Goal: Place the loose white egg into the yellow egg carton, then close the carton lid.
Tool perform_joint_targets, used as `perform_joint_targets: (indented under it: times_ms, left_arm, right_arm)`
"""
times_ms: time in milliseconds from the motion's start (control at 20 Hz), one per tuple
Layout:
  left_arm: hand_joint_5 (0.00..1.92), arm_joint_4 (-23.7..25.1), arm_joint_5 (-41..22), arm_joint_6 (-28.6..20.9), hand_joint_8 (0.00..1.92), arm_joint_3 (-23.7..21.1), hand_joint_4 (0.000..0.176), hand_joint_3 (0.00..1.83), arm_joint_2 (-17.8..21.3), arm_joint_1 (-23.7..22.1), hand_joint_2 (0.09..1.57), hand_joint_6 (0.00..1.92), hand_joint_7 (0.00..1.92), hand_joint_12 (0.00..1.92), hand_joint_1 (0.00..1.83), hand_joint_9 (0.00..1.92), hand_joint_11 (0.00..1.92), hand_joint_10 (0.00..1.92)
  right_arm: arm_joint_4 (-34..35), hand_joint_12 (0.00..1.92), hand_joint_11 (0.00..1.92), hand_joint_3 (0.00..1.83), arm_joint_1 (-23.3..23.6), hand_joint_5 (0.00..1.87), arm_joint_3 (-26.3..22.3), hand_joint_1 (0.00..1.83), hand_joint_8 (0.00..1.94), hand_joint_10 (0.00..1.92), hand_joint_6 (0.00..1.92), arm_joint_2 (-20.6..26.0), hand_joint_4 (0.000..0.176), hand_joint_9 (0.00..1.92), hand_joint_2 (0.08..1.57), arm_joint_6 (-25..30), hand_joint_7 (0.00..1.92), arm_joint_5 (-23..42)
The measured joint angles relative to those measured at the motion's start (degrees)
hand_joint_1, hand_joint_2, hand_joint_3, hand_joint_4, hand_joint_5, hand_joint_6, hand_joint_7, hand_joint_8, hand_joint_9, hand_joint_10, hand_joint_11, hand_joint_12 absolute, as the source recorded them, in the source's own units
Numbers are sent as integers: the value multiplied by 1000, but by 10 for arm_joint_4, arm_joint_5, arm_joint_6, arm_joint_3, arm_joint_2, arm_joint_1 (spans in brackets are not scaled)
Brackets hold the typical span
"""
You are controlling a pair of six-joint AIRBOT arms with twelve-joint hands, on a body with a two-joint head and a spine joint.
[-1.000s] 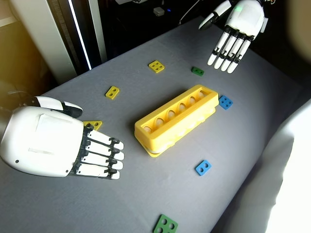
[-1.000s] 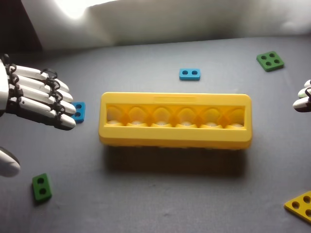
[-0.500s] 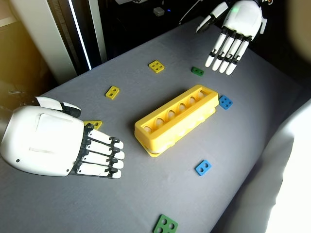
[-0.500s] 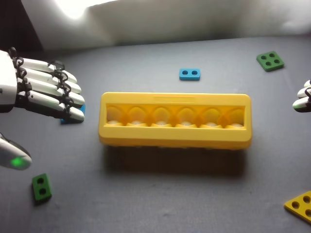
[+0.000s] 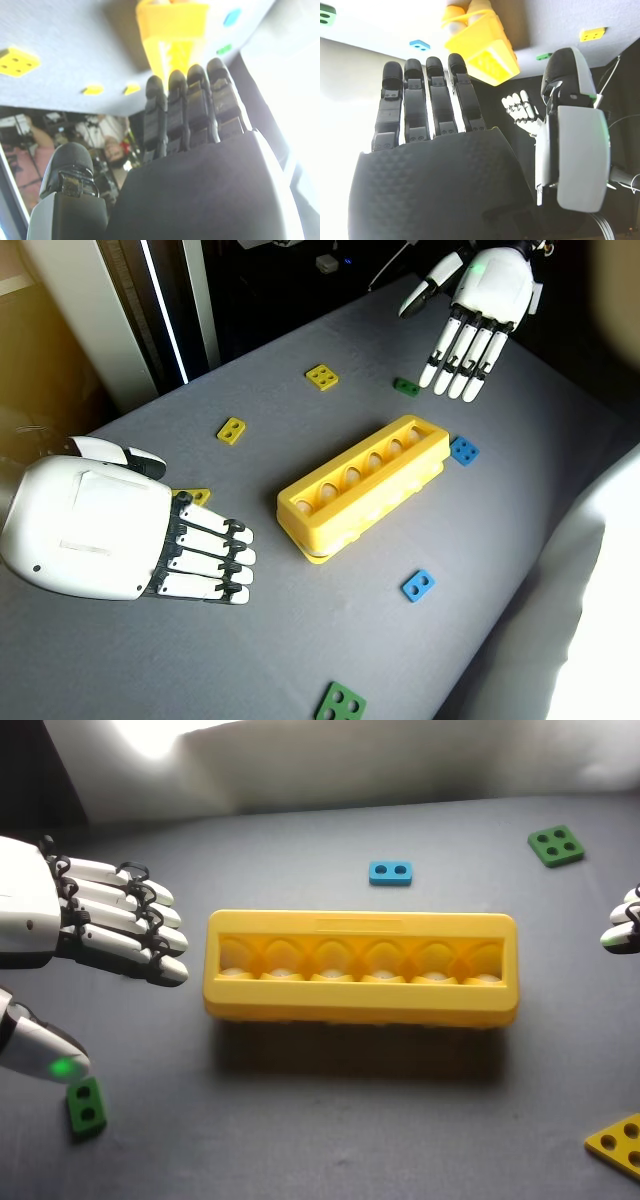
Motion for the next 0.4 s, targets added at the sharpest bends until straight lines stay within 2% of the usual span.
perform_joint_targets:
  times_ms: [100,300,400]
  left_arm:
    - [301,0,7,1,0,-6,0,0,1,0,1167,1,216,271,0,134,0,6]
    - [300,-5,9,0,4,-9,0,2,0,0,1174,6,221,244,0,136,0,2]
    - [283,-7,11,0,0,-9,0,3,0,0,1177,0,200,202,0,116,0,0]
  right_arm:
    - [-4,449,0,2,0,250,-2,219,4,5,4,0,0,169,1075,0,208,4]
    - [-7,451,0,1,0,237,-5,239,0,2,0,0,0,173,1081,0,202,9]
    - [-7,354,0,2,0,202,-5,213,1,0,2,0,0,128,1084,0,158,8]
